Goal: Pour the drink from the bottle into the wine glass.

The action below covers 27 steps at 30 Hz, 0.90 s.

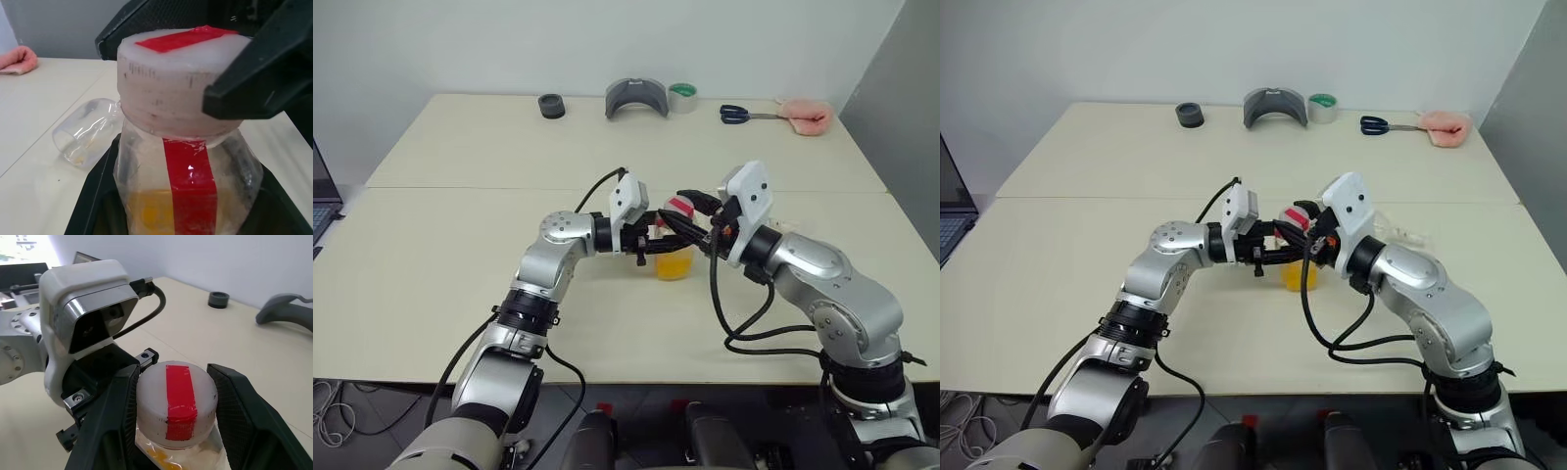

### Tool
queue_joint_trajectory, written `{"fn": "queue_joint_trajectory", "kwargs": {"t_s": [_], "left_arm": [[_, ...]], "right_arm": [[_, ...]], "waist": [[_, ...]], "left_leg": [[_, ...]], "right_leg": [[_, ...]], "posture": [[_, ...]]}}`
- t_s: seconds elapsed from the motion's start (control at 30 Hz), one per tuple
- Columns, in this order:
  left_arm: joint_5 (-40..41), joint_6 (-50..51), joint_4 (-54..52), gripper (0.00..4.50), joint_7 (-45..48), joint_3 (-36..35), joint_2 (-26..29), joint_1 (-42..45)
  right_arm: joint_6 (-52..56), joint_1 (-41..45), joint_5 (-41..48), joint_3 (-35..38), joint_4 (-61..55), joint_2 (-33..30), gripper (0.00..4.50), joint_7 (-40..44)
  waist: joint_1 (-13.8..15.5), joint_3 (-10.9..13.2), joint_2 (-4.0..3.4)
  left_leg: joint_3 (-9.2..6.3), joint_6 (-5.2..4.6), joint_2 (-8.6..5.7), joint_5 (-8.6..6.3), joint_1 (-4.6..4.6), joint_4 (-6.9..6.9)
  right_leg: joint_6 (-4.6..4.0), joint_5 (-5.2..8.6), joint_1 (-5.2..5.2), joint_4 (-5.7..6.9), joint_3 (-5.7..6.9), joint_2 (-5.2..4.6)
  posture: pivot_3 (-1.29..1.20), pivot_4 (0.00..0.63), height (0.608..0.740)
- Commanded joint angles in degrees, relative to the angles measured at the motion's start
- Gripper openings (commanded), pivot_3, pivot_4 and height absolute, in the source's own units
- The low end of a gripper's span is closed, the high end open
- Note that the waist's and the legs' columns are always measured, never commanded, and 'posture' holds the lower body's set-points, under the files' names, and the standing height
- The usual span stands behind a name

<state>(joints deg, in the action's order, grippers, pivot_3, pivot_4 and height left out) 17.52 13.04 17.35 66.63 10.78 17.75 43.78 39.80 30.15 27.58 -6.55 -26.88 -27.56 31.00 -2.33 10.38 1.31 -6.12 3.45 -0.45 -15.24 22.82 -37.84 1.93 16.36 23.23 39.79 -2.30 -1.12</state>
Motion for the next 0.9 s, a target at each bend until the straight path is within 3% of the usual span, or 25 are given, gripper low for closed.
{"fn": "queue_joint_trajectory", "kwargs": {"t_s": [0.03,0.17,0.33,0.53,0.6,0.67,0.8,0.9], "left_arm": [[1.68,0.76,-3.84,1.83,1.40,-0.92,0.24,2.68],[1.97,1.17,-3.72,1.83,2.10,-1.12,0.44,3.33],[1.77,1.21,-3.65,1.83,1.72,-1.20,0.27,3.21],[1.14,1.33,-3.70,1.83,0.69,-0.88,0.02,2.42],[0.42,0.69,-2.72,1.83,0.24,-0.69,-0.16,2.57],[-0.14,0.10,-1.87,1.83,-0.06,-0.50,-0.32,2.76],[-1.08,-0.97,0.16,1.83,-0.38,-0.53,-0.78,3.59],[-1.57,-1.80,1.38,1.83,-0.30,-0.57,-1.08,4.17]], "right_arm": [[-7.95,4.82,-1.14,-2.34,9.04,-6.92,1.86,17.70],[-12.18,11.75,-0.82,-3.62,18.66,-11.38,1.86,31.01],[-10.45,12.26,-0.33,-2.33,19.60,-11.64,1.86,32.01],[-5.02,5.20,3.02,8.57,7.78,-8.91,3.83,16.35],[0.53,1.01,6.14,11.35,-0.89,-6.51,4.46,9.04],[5.39,-2.66,8.95,12.84,-8.45,-3.41,4.48,1.80],[10.40,-6.13,2.31,7.21,-17.94,5.42,4.48,-15.22],[10.52,-6.34,-3.62,2.00,-19.46,8.04,4.48,-21.22]], "waist": [[-0.11,0.06,-0.05],[-0.38,0.08,-0.07],[-0.39,0.09,-0.07],[0.06,0.09,-0.08],[0.15,0.09,-0.08],[0.18,0.09,-0.09],[-0.02,0.09,-0.12],[-0.03,0.10,-0.12]], "left_leg": [[0.01,0.00,0.01,0.00,0.00,-0.01],[0.00,-0.02,0.04,-0.01,-0.02,0.00],[-0.02,-0.02,0.04,-0.01,0.00,0.01],[-0.06,-0.01,0.05,-0.01,0.06,-0.02],[-0.02,-0.01,0.03,0.00,0.07,-0.04],[-0.10,-0.01,0.06,0.00,0.08,-0.01],[-0.04,-0.01,0.04,0.00,0.04,0.00],[-0.03,0.00,0.03,0.00,0.02,-0.01]], "right_leg": [[0.00,0.00,0.00,0.00,0.00,0.01],[0.00,0.00,0.00,-0.01,0.02,0.05],[0.00,0.00,0.00,-0.03,0.02,0.01],[0.00,0.00,0.02,-0.01,0.02,-0.08],[0.00,0.00,0.04,0.01,-0.03,-0.09],[-0.01,0.00,0.03,-0.02,0.03,-0.06],[0.00,0.00,0.06,0.07,-0.04,-0.02],[0.00,0.01,0.08,0.11,-0.03,-0.01]], "posture": [[0.00,0.150,0.740],[0.00,0.150,0.740],[0.00,0.150,0.740],[0.00,0.150,0.740],[0.00,0.150,0.740],[0.00,0.150,0.740],[0.00,0.150,0.740],[0.00,0.150,0.740]]}}
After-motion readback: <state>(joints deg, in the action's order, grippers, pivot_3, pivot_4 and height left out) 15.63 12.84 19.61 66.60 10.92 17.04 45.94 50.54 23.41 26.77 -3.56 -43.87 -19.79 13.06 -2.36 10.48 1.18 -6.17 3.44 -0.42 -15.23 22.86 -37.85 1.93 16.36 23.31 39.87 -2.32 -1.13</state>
